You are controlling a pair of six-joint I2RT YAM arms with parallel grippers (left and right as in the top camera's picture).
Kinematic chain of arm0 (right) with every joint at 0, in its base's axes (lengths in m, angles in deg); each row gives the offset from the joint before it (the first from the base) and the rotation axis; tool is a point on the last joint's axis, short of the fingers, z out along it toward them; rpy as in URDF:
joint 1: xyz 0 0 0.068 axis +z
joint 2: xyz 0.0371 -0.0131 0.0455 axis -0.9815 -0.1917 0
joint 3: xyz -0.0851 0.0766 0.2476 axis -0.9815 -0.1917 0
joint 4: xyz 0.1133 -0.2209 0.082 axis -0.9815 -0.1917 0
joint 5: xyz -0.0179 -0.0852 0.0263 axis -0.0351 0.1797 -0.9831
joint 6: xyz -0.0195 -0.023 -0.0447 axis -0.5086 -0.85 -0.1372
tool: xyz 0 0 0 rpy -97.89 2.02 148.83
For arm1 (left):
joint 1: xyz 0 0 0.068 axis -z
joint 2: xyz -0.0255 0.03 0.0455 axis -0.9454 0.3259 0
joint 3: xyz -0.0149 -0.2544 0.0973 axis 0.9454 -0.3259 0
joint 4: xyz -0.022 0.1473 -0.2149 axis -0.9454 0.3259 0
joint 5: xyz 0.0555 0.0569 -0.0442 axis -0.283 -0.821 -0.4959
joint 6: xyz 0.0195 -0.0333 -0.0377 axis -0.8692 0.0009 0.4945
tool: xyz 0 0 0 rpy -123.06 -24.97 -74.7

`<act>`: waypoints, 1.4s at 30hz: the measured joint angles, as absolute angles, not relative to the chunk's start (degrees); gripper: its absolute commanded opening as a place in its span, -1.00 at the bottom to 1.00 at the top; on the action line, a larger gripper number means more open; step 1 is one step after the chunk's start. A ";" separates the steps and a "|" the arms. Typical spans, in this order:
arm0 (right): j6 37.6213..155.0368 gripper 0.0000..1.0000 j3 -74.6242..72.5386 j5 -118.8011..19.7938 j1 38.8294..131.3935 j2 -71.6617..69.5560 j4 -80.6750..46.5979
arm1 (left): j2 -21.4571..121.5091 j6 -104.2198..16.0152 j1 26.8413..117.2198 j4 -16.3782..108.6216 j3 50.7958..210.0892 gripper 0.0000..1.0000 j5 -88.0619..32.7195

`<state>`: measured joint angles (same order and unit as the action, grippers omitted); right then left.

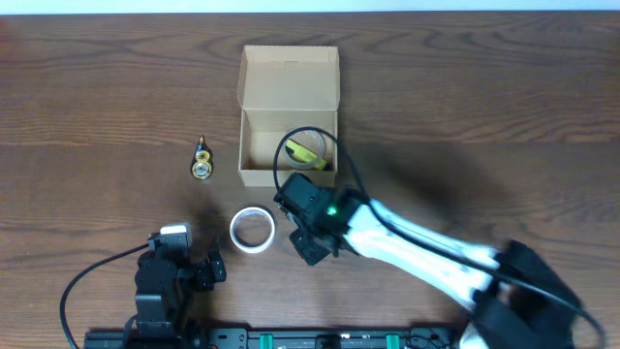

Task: Pack container
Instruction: 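Move the right gripper to the black pen and grasp it, then carry the black pen into the box and release it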

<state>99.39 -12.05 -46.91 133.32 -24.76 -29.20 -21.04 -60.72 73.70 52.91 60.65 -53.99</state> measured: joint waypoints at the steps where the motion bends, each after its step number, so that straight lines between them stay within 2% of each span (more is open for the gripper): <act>1: 99.37 -0.97 -12.05 -46.83 133.82 -22.22 -29.99 | -21.04 -60.72 73.70 52.91 60.65 0.91 -53.99; 6: 99.37 -0.98 -12.05 -44.25 137.82 -9.76 -31.98 | -21.04 -60.72 73.70 52.89 60.65 0.91 -53.99; 11: 97.68 -0.98 -7.30 -40.12 134.19 -7.38 -33.40 | -21.04 -60.72 73.70 52.91 60.65 0.91 -53.99; 17: 90.23 -0.98 10.64 -37.95 122.76 -18.44 -37.14 | -21.04 -60.72 73.70 52.91 60.65 0.91 -53.99; 26: 86.30 -0.98 34.33 -38.63 120.40 -41.61 -52.57 | -21.04 -60.72 73.70 52.91 60.65 0.91 -53.99; 33: 86.08 -0.98 36.17 -40.01 119.53 -48.80 -52.98 | -21.04 -60.72 73.70 52.91 60.65 0.91 -53.99; 42: 84.24 -0.98 36.37 -40.20 116.75 -49.91 -52.98 | -21.04 -60.72 73.70 52.91 60.65 0.91 -53.99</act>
<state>84.24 36.37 -40.20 116.75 -49.91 -52.98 -21.04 -60.72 73.70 52.91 60.65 -53.99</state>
